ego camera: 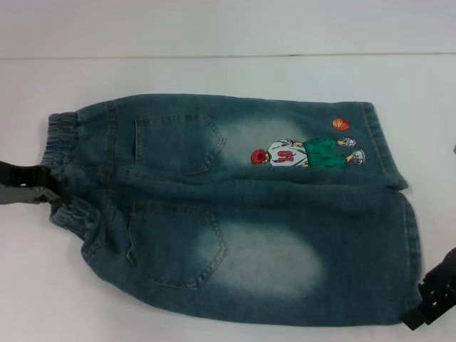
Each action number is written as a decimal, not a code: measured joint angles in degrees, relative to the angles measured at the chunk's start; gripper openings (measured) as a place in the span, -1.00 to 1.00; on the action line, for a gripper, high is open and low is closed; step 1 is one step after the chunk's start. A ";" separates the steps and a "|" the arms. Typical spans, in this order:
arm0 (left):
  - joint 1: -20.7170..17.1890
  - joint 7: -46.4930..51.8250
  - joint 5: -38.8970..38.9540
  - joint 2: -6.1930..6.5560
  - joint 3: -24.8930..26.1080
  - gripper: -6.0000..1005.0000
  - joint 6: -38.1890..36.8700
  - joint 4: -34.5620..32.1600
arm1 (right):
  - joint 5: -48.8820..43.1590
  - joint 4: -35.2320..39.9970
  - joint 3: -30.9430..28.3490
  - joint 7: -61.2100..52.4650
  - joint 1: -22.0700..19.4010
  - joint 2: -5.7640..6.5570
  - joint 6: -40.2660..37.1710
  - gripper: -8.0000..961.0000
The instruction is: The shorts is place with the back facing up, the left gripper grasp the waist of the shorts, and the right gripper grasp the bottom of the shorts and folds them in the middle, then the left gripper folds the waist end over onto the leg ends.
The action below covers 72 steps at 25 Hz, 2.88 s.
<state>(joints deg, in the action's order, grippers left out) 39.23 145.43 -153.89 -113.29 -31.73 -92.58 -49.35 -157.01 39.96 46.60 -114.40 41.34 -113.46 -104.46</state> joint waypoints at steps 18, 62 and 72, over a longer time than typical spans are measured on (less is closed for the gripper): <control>0.02 -0.16 0.00 -0.09 0.00 -0.92 0.26 0.30 | 0.79 0.12 0.46 1.60 0.10 -0.38 0.60 -0.29; -5.36 -10.33 21.39 -1.91 12.77 -0.90 20.76 7.12 | 38.67 -4.65 -20.82 16.01 -9.34 -3.71 36.17 -0.96; -6.77 -13.63 19.75 -0.26 10.71 -0.90 11.64 4.32 | 38.59 -6.90 -18.53 16.74 -8.18 -3.90 39.04 -0.96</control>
<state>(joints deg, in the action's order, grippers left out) 32.46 131.80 -134.14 -113.55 -21.01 -80.94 -45.03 -118.42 33.06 28.07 -97.66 33.16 -117.36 -65.41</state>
